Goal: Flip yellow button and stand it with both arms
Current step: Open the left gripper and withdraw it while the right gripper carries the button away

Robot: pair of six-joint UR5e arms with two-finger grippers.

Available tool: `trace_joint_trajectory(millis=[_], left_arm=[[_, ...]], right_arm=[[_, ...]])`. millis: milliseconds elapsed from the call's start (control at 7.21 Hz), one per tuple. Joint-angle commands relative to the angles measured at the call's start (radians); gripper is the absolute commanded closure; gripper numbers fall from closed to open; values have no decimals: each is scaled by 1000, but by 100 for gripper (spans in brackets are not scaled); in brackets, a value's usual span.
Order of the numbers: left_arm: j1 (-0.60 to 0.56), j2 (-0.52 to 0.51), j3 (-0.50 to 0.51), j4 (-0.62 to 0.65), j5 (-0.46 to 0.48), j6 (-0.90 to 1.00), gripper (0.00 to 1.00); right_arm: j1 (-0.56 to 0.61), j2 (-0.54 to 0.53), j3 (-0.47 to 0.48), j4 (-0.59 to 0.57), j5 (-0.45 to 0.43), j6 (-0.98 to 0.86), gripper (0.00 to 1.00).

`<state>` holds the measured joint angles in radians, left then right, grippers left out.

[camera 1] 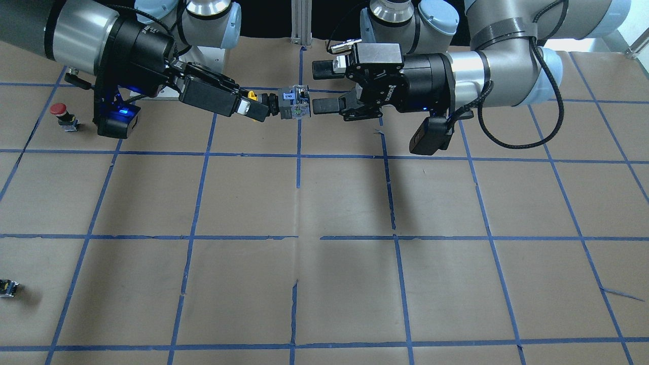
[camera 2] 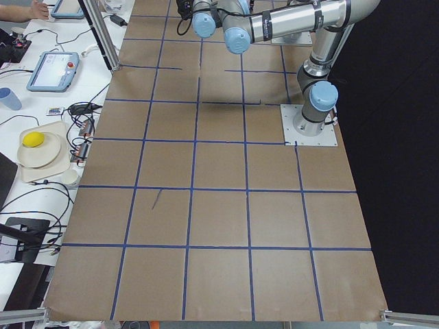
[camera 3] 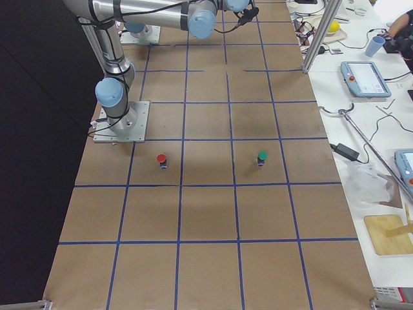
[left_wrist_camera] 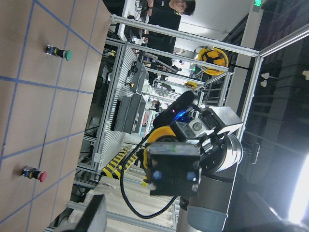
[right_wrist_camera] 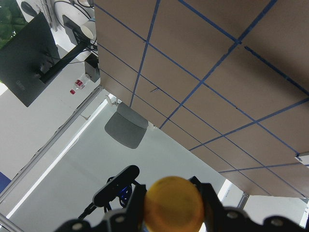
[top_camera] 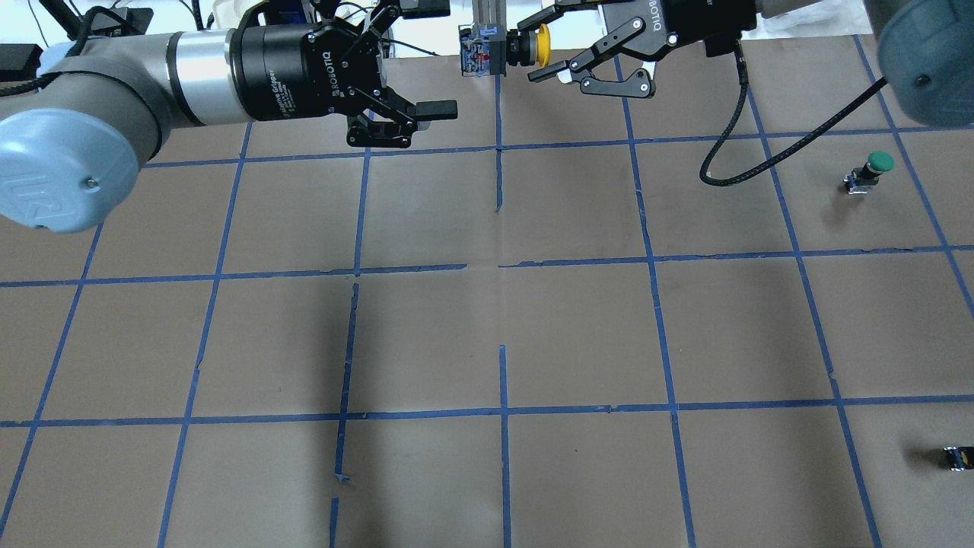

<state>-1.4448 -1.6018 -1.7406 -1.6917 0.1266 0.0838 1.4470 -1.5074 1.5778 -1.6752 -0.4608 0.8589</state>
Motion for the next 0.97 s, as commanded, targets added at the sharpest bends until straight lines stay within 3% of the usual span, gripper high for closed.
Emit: trace_joint_trajectory(millis=[0,277,416,693,832], left_arm=[[82,3,6,42,118,-4,0],[104,-15,7,147,357,-4,0],[104,-26,6,237,560,-4,0],[89,-38,10,282,794,-24,0],[78,-55,35,297,929,-32,0]], right_arm=[[-39,-2,2,-32,-42,-266,61],[-33,-16,7,-9,-241,-644,61],[-30,-33,39,-9,-339,-883,61],[-34,-112,196,-18,-464,-1290,62],[-34,-157,264,-27,-570,-1501,63]])
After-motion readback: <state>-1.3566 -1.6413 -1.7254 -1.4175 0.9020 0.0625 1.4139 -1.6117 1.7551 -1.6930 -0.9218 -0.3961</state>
